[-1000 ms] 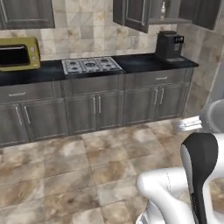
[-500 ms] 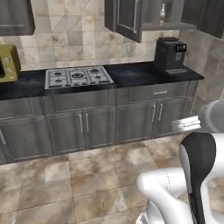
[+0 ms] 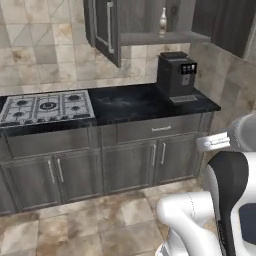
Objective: Open the cabinet directly in front. Then move the liquor and the mug to the dining counter with the jar on it.
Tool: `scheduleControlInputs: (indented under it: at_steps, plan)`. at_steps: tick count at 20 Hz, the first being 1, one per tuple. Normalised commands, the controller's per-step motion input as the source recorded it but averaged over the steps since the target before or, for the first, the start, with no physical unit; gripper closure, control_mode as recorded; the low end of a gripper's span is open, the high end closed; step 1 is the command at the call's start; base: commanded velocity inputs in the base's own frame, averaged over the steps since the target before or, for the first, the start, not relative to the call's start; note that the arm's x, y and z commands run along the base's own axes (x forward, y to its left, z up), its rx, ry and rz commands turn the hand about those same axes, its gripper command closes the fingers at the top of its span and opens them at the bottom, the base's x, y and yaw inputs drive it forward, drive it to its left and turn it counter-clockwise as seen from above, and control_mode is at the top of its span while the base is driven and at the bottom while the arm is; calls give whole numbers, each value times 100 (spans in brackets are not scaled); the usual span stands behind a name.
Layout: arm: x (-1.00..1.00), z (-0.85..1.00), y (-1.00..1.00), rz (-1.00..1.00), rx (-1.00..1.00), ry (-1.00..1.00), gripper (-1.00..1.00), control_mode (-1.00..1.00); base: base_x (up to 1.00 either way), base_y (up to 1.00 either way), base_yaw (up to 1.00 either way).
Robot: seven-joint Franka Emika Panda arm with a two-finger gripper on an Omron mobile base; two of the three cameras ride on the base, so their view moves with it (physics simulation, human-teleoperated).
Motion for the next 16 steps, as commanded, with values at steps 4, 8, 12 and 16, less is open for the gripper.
scheduleControlInputs:
  at_steps: [4, 8, 12, 16]
  plan:
    - [0, 0, 0, 0, 0, 0, -100, 100, 100, -100, 0]
    - [0, 0, 0, 0, 0, 0, -100, 100, 97, -65, 0]
    - [0, 0, 0, 0, 0, 0, -100, 100, 69, -6, -2]
    - [0, 0, 0, 0, 0, 0, -100, 100, 96, 0, -3]
